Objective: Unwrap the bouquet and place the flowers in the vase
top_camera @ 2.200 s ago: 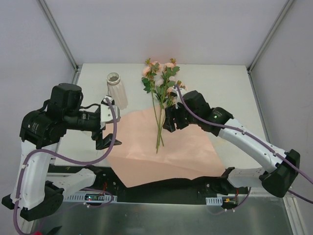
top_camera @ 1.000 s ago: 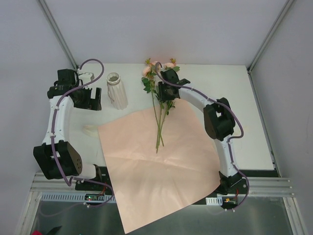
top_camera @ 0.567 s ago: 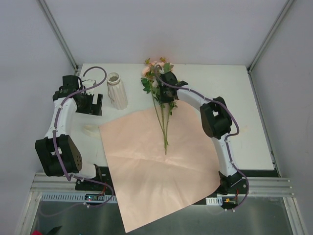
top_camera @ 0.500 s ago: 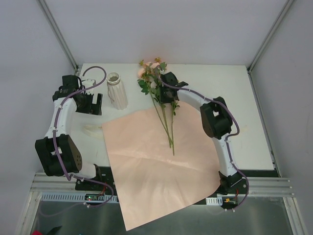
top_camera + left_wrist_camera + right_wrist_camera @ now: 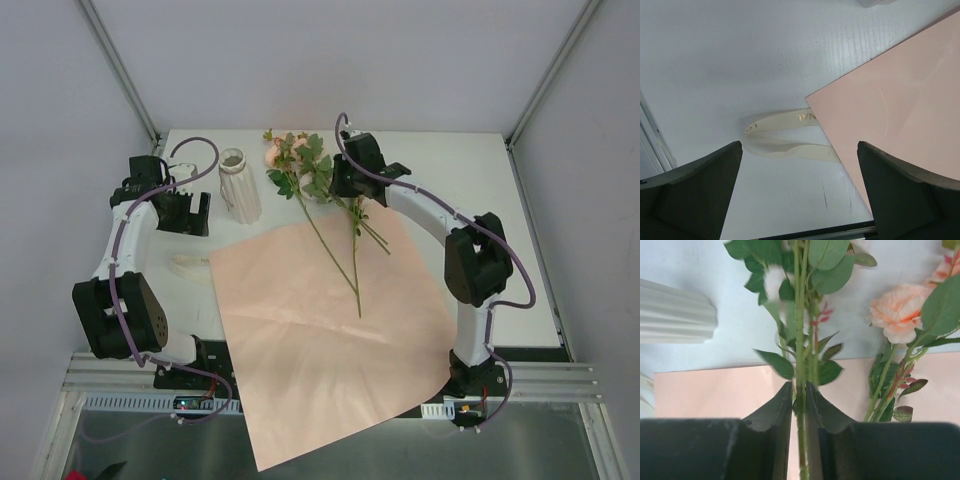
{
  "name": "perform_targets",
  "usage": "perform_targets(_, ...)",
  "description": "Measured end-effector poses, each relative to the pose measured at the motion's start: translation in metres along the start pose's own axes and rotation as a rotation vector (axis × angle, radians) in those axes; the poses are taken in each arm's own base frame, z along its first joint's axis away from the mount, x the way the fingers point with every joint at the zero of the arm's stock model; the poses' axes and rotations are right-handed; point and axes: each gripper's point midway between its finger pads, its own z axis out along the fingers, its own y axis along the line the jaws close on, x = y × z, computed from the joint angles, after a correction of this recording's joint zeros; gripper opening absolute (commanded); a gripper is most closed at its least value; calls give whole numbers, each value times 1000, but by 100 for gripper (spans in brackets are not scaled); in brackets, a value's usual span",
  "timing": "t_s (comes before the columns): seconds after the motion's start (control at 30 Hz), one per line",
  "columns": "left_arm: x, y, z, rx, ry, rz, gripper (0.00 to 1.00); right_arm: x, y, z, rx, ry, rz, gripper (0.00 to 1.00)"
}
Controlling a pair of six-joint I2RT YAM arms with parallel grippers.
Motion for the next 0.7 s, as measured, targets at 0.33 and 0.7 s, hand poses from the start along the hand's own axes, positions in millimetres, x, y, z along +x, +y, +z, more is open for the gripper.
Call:
perform_targets(0.33,6,1,3,0,12,-6,99,14,1,-3,-23,10,13,29)
perform_targets(0.7,10,1,5,5,24,8,99,56,-45,-7,162,87,-16,41)
